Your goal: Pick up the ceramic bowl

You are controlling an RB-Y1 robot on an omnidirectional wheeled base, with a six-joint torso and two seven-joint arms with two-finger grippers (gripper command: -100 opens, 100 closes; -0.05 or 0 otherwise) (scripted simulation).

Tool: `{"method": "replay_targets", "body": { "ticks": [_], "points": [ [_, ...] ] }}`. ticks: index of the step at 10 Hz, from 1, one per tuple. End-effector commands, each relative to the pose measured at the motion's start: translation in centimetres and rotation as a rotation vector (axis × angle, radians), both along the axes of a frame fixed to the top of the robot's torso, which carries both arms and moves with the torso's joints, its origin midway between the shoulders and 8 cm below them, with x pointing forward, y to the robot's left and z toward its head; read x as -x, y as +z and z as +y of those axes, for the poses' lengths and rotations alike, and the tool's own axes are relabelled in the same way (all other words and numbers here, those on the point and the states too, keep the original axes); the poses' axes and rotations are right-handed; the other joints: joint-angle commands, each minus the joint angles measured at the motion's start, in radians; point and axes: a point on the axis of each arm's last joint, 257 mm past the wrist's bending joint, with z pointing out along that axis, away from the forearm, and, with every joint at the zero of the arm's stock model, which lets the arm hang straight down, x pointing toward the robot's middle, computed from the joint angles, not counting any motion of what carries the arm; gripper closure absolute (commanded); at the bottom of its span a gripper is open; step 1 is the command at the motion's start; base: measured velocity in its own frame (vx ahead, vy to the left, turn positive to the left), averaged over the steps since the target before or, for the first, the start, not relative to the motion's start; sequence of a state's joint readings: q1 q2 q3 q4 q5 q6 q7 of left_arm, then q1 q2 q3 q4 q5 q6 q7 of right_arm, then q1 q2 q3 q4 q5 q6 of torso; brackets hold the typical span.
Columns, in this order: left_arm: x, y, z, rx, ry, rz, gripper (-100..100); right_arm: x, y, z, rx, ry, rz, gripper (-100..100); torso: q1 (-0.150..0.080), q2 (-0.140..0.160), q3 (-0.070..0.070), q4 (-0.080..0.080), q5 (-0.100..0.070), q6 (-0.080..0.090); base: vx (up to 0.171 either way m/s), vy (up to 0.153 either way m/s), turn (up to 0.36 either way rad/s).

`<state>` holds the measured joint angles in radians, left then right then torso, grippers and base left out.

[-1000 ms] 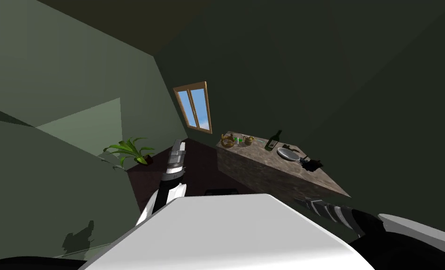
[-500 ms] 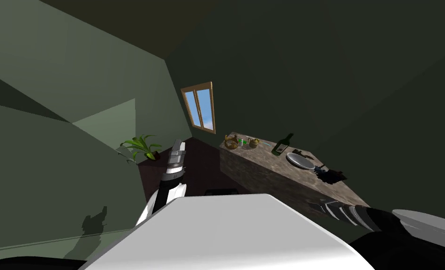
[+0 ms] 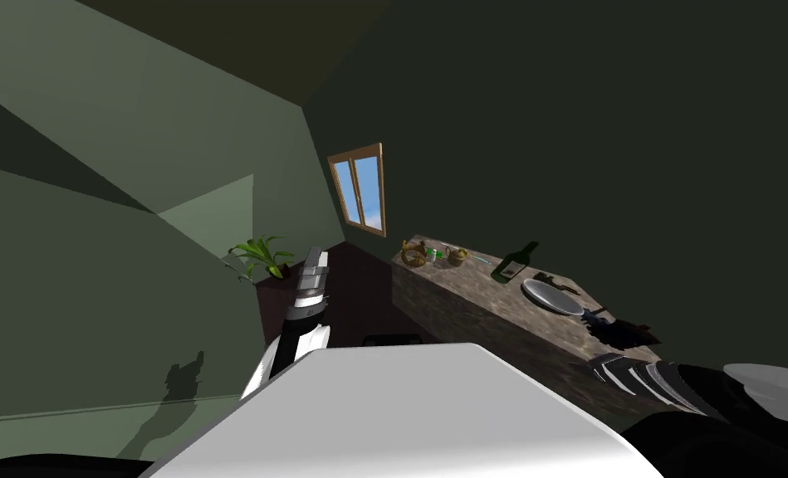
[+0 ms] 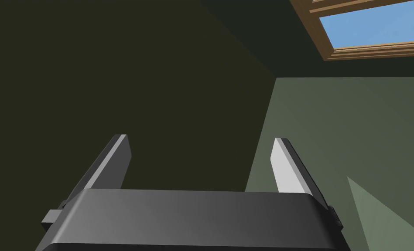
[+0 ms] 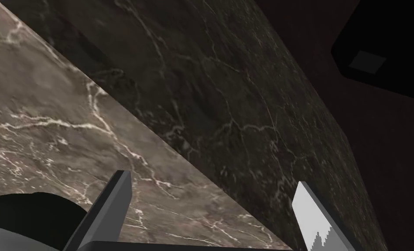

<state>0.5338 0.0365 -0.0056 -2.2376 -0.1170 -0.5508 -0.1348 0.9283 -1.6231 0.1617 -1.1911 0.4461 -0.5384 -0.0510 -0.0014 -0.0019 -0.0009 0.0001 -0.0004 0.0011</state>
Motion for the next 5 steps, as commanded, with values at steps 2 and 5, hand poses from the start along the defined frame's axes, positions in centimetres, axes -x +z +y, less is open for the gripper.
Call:
{"method": "replay_targets", "body": {
  "ticks": [2, 5],
  "points": [
    [0.0, 0.0, 0.0, 0.000, 0.000, 0.000, 0, 0.4, 1.7, -2.5, 0.069, 0.022, 0.040, -100, 0.000, -0.002, -0.001, 0.000, 0.000, 0.000, 0.061, -0.020, 0.174],
    [0.0, 0.0, 0.0, 0.000, 0.000, 0.000, 0, 1.0, 4.1, -5.7, 0.159, 0.055, 0.101, -100, -0.002, -0.004, -0.002, -0.001, -0.001, 0.000, 0.093, -0.045, 0.180]
  ]
}}
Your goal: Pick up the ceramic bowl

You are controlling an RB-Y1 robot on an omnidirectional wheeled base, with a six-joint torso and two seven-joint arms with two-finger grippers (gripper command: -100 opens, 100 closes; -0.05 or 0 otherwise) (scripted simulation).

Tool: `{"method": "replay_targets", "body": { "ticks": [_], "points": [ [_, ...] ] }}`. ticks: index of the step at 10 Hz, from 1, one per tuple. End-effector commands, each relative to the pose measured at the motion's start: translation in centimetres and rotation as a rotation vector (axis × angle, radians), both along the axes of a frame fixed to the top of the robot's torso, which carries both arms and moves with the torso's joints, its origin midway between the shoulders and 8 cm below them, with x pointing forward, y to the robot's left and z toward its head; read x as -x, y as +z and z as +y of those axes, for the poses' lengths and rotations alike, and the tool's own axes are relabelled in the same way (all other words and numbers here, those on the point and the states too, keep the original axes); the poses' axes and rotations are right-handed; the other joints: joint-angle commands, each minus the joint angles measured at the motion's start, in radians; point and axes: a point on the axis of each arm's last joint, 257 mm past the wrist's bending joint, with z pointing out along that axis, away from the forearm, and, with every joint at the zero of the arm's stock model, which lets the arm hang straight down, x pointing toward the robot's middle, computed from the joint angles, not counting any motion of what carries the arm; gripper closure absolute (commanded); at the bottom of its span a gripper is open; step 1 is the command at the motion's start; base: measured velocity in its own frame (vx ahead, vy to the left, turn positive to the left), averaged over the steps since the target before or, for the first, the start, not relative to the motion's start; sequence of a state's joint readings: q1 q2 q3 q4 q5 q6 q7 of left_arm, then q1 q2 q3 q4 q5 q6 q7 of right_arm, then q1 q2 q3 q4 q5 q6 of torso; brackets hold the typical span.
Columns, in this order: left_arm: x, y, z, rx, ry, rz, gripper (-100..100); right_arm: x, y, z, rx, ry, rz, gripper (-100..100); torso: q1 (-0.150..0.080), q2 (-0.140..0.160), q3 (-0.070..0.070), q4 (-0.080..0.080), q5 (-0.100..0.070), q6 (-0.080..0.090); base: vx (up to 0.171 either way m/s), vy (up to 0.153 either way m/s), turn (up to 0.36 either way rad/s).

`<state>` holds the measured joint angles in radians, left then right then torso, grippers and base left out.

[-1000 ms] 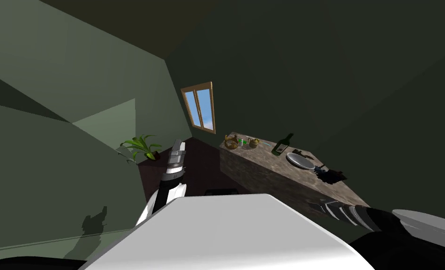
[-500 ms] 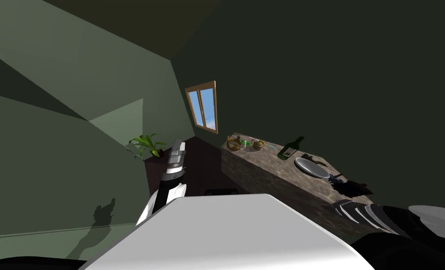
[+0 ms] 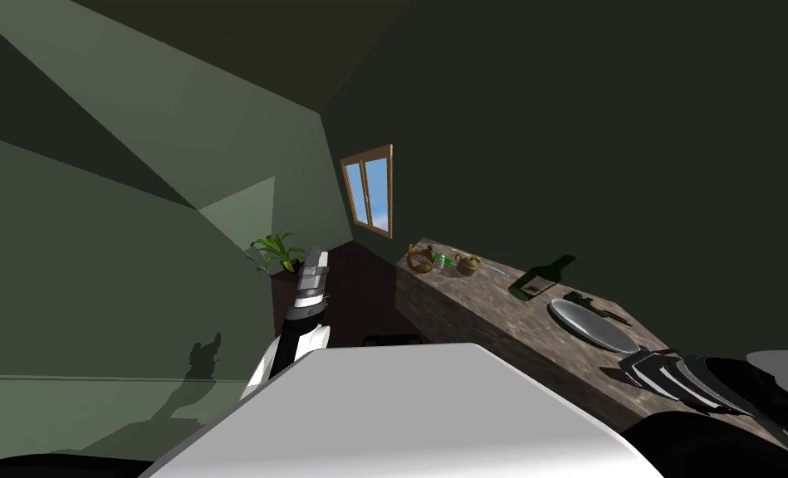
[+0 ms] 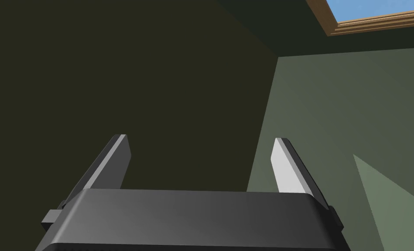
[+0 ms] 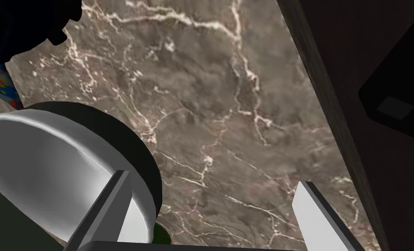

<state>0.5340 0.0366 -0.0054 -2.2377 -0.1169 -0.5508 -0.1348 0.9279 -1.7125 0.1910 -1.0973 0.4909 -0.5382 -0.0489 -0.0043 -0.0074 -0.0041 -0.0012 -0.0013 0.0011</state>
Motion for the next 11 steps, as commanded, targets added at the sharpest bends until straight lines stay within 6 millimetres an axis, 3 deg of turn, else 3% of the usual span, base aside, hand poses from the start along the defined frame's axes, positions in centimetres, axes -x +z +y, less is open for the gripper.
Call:
{"method": "replay_targets", "body": {
  "ticks": [1, 4, 5, 6, 8, 10, 11],
  "points": [
    [0.0, 0.0, 0.0, 0.000, 0.000, 0.000, 0, 0.2, 0.6, -0.3, 0.014, 0.006, 0.012, -100, 0.000, 0.000, 0.000, 0.000, 0.000, 0.000, 0.082, -0.043, 0.060],
    [0.0, 0.0, 0.0, 0.000, 0.000, 0.000, 0, 0.9, 0.8, -0.8, 0.030, 0.016, 0.041, -100, -0.002, -0.003, -0.002, -0.001, -0.001, 0.000, 0.117, -0.071, 0.157],
    [0.0, 0.0, 0.0, 0.000, 0.000, 0.000, 0, 0.9, 0.8, -0.9, 0.030, 0.017, 0.043, 0, 0.001, 0.002, 0.001, 0.000, 0.000, 0.001, 0.012, -0.009, 0.000],
    [0.0, 0.0, 0.0, 0.000, 0.000, 0.000, 0, 2.0, -0.1, -0.8, 0.031, 0.006, 0.041, -100, 0.003, 0.005, 0.003, 0.001, 0.000, 0.001, 0.023, -0.017, 0.081],
    [0.0, 0.0, 0.0, 0.000, 0.000, 0.000, 0, 2.0, -0.1, -0.8, 0.031, 0.006, 0.041, -100, 0.003, 0.007, 0.004, 0.002, 0.000, 0.001, 0.014, -0.016, 0.020],
    [0.0, 0.0, 0.0, 0.000, 0.000, 0.000, 0, 3.7, -1.4, -0.7, 0.032, -0.009, 0.039, -100, 0.004, 0.007, 0.004, 0.002, 0.000, 0.001, 0.020, -0.017, 0.070],
    [0.0, 0.0, 0.0, 0.000, 0.000, 0.000, 0, 3.4, -1.1, -0.8, 0.030, -0.006, 0.040, -100, 0.003, 0.007, 0.004, 0.002, 0.000, 0.001, 0.012, -0.012, 0.015]
  ]
}}
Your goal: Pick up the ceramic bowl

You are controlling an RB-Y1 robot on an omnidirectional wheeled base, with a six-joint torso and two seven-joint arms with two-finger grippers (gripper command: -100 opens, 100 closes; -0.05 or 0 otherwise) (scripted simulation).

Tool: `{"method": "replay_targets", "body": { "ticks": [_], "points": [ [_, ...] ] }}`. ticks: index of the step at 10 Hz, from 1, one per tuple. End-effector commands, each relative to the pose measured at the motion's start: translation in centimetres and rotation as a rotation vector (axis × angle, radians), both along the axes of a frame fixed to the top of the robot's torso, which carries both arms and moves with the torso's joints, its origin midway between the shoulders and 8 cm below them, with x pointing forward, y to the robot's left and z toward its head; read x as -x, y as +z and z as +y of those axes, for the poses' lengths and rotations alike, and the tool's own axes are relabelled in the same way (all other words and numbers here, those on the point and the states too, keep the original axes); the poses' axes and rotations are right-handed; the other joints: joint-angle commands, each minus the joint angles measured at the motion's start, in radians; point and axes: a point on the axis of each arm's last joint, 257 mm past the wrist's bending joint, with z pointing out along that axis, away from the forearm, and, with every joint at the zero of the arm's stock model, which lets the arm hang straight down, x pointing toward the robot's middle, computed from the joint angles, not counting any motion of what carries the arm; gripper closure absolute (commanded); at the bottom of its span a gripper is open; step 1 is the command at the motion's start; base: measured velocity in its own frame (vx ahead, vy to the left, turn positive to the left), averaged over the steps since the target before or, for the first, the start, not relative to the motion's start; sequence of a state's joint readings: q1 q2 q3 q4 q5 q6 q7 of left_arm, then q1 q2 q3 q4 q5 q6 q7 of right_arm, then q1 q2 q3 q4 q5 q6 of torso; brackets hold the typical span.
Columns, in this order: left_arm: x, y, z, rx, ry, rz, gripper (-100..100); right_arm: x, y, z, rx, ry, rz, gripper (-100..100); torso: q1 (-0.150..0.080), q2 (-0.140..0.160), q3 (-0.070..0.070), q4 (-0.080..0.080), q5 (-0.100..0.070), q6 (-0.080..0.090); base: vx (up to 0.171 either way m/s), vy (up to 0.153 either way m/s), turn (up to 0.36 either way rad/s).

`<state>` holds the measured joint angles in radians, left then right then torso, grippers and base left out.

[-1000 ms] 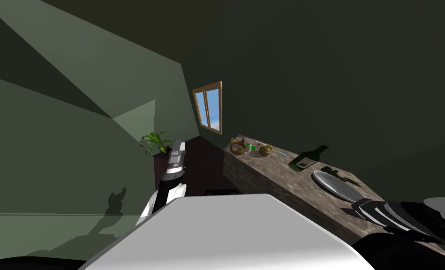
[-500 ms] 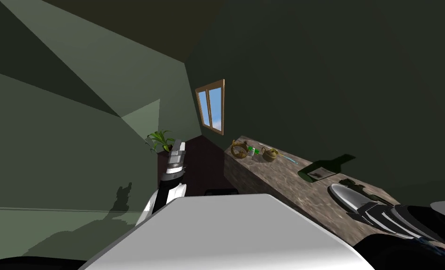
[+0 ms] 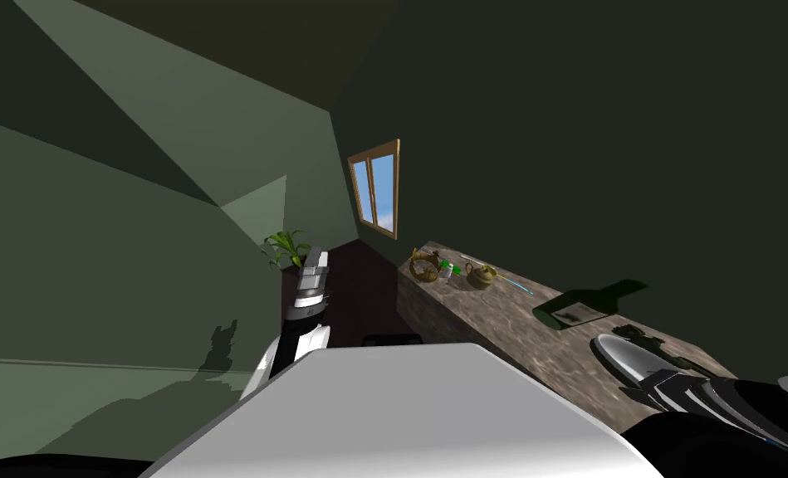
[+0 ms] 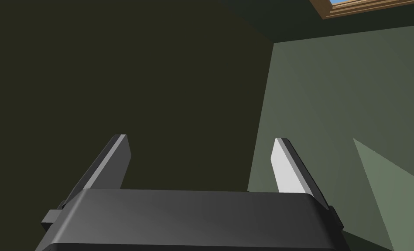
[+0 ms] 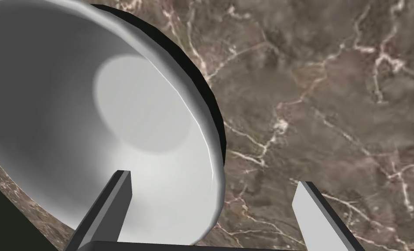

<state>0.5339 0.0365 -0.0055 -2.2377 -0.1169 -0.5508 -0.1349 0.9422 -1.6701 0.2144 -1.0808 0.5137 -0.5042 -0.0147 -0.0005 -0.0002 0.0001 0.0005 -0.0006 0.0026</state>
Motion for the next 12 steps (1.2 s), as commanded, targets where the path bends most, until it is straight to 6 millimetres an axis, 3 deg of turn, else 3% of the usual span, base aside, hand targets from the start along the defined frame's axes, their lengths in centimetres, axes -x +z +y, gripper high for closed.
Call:
{"method": "replay_targets", "body": {
  "ticks": [1, 5, 6, 7, 9, 11, 12],
  "points": [
    [0.0, 0.0, 0.0, 0.000, 0.000, 0.000, 0, 0.0, 0.0, 0.0, 0.000, 0.000, 0.000, 100, 0.000, 0.000, 0.000, 0.000, 0.000, 0.000, 0.000, 0.000, 0.000],
    [0.0, 0.0, 0.0, 0.000, 0.000, 0.000, 0, 0.0, 0.0, 0.0, -0.001, 0.001, 0.001, 100, 0.000, 0.001, 0.001, 0.000, 0.000, 0.000, 0.000, 0.000, 0.000],
    [0.0, 0.0, 0.0, 0.000, 0.000, 0.000, 0, 0.0, 0.0, 0.1, -0.001, 0.001, 0.001, 0, 0.000, 0.001, 0.001, 0.000, 0.000, 0.000, 0.000, 0.000, 0.000],
    [0.0, 0.0, 0.0, 0.000, 0.000, 0.000, 0, -1.1, 0.9, 0.0, 0.001, 0.009, 0.001, 100, 0.000, 0.001, 0.001, 0.000, 0.000, 0.000, -0.020, 0.015, -0.080],
    [0.0, 0.0, 0.0, 0.000, 0.000, 0.000, 0, -2.5, 1.9, -0.1, -0.001, 0.023, 0.003, 100, 0.003, 0.003, 0.002, 0.001, 0.002, 0.001, -0.031, 0.033, -0.096],
    [0.0, 0.0, 0.0, 0.000, 0.000, 0.000, 0, -2.2, 1.7, -0.1, -0.002, 0.019, 0.004, 100, 0.004, 0.003, 0.002, 0.001, 0.002, 0.001, -0.016, 0.013, -0.007],
    [0.0, 0.0, 0.0, 0.000, 0.000, 0.000, 0, -2.3, 1.8, -0.1, -0.002, 0.020, 0.003, 0, 0.003, 0.002, 0.002, 0.001, 0.002, 0.001, 0.000, 0.000, 0.000]
  ]
}}
